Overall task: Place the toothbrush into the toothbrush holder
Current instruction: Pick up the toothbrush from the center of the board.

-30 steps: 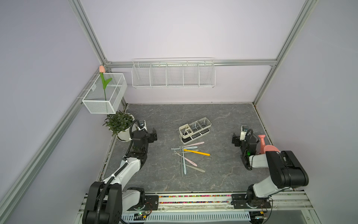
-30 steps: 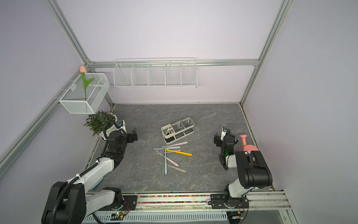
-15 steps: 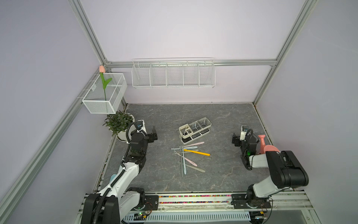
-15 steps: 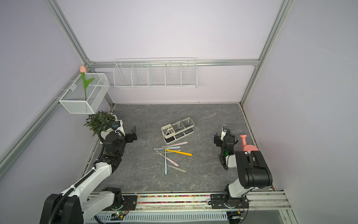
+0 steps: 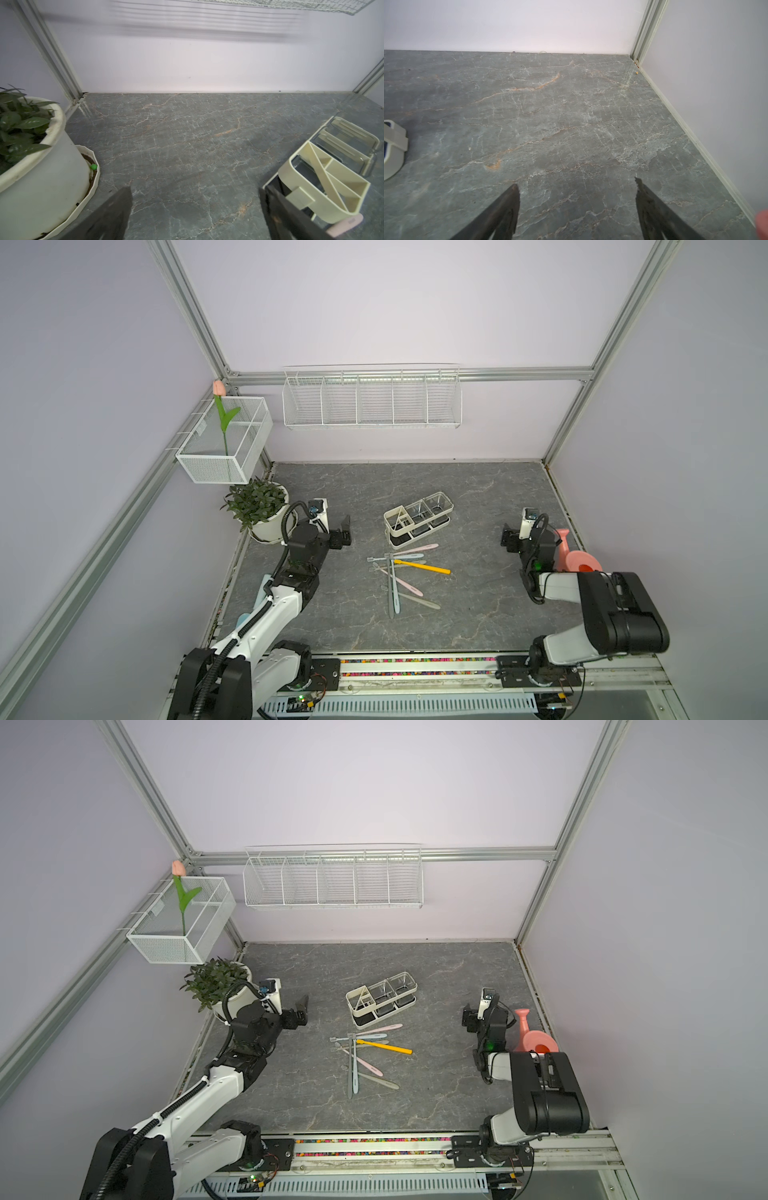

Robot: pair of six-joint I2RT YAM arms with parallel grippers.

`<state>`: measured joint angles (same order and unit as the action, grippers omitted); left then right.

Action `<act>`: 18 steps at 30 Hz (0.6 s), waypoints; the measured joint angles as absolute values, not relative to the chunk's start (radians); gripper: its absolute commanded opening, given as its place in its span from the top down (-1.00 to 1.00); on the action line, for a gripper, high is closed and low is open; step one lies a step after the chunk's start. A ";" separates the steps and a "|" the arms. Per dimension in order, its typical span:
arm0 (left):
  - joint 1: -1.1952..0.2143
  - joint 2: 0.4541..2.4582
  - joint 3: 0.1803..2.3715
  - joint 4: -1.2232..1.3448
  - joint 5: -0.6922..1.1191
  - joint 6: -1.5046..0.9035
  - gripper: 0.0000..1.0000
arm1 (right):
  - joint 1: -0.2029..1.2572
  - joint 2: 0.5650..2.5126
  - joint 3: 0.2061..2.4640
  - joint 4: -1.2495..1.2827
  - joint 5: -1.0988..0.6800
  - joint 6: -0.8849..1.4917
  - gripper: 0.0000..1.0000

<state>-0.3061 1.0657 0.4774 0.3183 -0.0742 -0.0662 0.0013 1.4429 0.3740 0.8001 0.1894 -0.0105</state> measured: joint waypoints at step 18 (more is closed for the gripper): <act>-0.440 1.018 0.499 0.144 -0.263 -0.110 -0.98 | 0.346 1.200 0.601 0.215 0.028 -0.023 -0.84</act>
<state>-0.4397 1.0180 0.4988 0.1444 -0.2634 -0.1104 0.3462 1.1999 0.6010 0.2150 0.0277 -0.0235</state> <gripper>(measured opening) 0.988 0.909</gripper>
